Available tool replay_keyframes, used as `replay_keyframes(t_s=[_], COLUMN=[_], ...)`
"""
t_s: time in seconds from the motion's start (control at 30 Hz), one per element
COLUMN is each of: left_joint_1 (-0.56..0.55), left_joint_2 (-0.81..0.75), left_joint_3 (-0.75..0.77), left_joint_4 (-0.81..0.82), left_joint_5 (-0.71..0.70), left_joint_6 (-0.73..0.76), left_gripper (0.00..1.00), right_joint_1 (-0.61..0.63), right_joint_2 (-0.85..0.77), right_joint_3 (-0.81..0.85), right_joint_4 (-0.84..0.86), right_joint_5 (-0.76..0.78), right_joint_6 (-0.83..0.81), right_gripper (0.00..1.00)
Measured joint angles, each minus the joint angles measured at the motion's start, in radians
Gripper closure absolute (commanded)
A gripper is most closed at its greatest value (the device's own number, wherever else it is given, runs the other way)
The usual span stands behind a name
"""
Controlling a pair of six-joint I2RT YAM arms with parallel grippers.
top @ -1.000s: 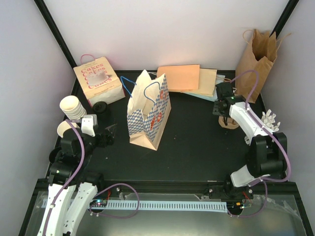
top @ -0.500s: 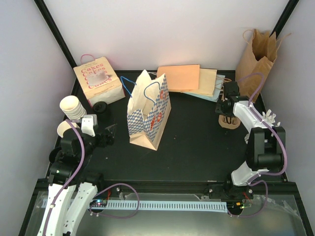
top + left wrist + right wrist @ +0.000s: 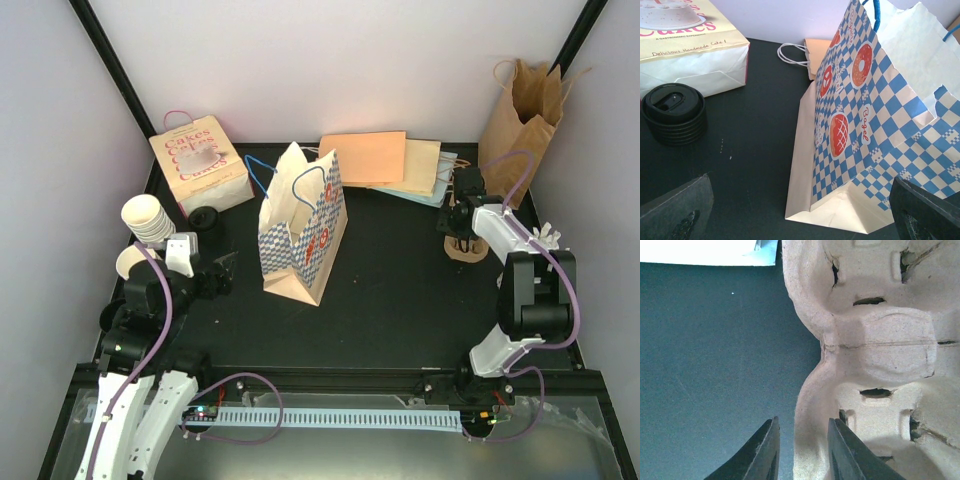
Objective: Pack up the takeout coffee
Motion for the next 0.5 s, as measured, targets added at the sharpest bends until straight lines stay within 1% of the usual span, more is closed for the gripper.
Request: replay_keyframes(t_s=[0.27, 0.3, 0.4, 0.5], left_joint_1=[0.0, 0.0, 0.0, 0.0], left_joint_2=[0.0, 0.0, 0.0, 0.0], left_joint_3=[0.0, 0.0, 0.0, 0.0], left_joint_4=[0.0, 0.0, 0.0, 0.0], left_joint_5=[0.0, 0.0, 0.001, 0.0], left_joint_6=[0.0, 0.0, 0.0, 0.0], left_gripper=[0.01, 0.01, 0.01, 0.01], right_joint_1=[-0.001, -0.001, -0.001, 0.0], right_joint_2=[0.027, 0.029, 0.033, 0.034], right_joint_3=[0.0, 0.0, 0.0, 0.0], right_joint_4=[-0.002, -0.002, -0.002, -0.003], right_joint_5=[0.01, 0.012, 0.021, 0.027], right_joint_6=[0.0, 0.0, 0.0, 0.001], right_gripper=[0.69, 0.7, 0.77, 0.78])
